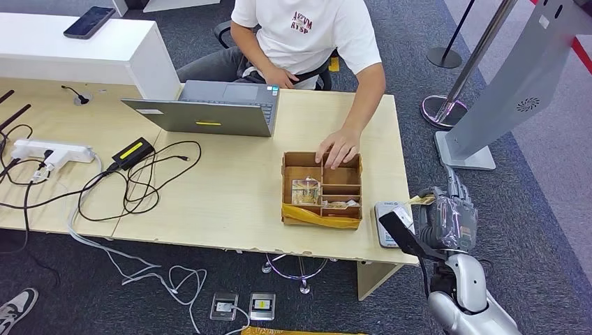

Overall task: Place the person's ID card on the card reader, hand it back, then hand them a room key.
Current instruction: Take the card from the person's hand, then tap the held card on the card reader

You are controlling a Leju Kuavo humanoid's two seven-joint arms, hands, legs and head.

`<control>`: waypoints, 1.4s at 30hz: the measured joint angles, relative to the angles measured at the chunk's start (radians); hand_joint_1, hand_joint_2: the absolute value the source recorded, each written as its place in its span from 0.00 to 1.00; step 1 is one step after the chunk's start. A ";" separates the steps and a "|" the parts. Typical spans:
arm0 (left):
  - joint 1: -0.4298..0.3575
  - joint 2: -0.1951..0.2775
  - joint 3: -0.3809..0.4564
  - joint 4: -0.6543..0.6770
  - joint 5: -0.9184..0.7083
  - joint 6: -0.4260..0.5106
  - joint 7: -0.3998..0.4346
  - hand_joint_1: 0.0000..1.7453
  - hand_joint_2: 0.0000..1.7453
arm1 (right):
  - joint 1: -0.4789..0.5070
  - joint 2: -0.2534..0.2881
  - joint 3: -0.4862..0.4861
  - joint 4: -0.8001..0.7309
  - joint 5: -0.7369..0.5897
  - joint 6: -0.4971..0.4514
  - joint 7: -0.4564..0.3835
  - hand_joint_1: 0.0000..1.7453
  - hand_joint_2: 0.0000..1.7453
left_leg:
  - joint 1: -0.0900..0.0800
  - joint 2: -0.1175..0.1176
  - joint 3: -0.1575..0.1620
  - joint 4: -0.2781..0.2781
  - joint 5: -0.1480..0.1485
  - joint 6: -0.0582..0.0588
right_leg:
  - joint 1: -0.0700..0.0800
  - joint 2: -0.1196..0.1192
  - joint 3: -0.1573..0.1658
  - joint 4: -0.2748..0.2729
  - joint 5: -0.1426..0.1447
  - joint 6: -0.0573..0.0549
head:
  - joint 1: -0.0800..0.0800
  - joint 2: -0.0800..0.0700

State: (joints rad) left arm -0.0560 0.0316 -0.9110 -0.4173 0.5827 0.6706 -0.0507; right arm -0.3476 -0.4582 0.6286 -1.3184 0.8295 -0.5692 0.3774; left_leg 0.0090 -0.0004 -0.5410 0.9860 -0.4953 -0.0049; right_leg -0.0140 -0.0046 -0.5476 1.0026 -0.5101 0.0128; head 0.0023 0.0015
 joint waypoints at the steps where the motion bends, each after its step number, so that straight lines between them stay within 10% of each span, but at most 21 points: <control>1: 0.000 0.000 0.000 0.000 0.002 0.000 0.000 0.00 0.00 | 0.004 0.000 -0.002 0.002 -0.001 0.003 0.000 1.00 1.00 | 0.000 0.000 0.000 0.000 0.000 0.000 | 0.000 0.000 0.000 0.000 0.000 0.000 | 0.000 0.000; 42: -0.012 0.009 -0.077 -0.003 0.078 0.000 0.000 0.00 0.00 | 0.025 0.060 0.014 0.230 -0.088 0.093 -0.052 1.00 1.00 | 0.000 0.000 0.001 0.000 0.000 0.000 | 0.000 0.000 0.001 0.000 0.000 0.000 | 0.000 0.000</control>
State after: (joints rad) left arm -0.0677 0.0401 -0.9875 -0.4208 0.6602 0.6706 -0.0503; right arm -0.3223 -0.3982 0.6424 -1.0882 0.7414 -0.4758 0.3250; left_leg 0.0090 -0.0004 -0.5399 0.9860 -0.4954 -0.0050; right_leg -0.0140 -0.0041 -0.5464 1.0027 -0.5101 0.0128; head 0.0023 0.0015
